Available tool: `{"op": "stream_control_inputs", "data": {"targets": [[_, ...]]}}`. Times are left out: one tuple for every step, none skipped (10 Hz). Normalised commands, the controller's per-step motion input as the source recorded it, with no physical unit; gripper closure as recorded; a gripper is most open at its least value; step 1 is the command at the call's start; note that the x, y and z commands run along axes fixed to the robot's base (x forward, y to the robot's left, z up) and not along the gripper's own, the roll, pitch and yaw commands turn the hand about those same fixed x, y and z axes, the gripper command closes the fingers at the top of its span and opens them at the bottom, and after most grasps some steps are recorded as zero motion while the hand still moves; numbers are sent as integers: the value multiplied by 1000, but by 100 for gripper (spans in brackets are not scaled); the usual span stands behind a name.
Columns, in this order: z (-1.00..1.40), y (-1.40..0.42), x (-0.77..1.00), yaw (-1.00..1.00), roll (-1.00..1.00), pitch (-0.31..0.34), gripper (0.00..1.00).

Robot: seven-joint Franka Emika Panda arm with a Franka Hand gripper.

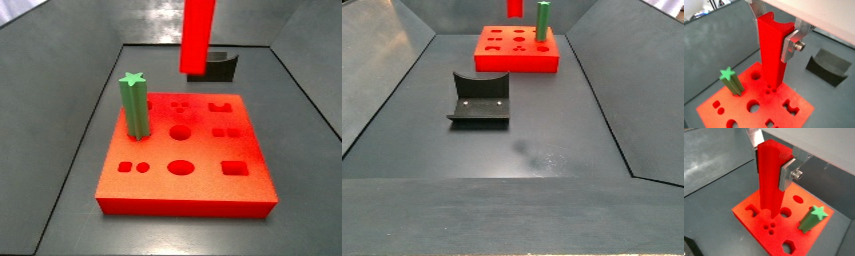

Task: Pick up the arch object. Move up. Place the arch object on the fixture. Regrasp the arch object. Rotate the arch object. Move to above the board. Insert the arch object.
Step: Insert the arch object.

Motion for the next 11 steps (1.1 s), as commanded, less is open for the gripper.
{"op": "stream_control_inputs", "data": {"targets": [[-437,0,1000,-49,13,19,100],[-494,-29,1000,-46,44,7,100],[-514,-51,1000,-29,64,3,100],[-523,-66,1000,-20,90,9,100],[-500,-69,1000,0,113,26,100],[-434,-77,997,0,133,44,100],[-326,-66,951,0,157,104,100],[-211,-23,817,0,184,153,100],[-137,0,423,43,149,167,100],[-151,0,563,80,127,147,100],[-154,0,569,0,146,140,100]]}}
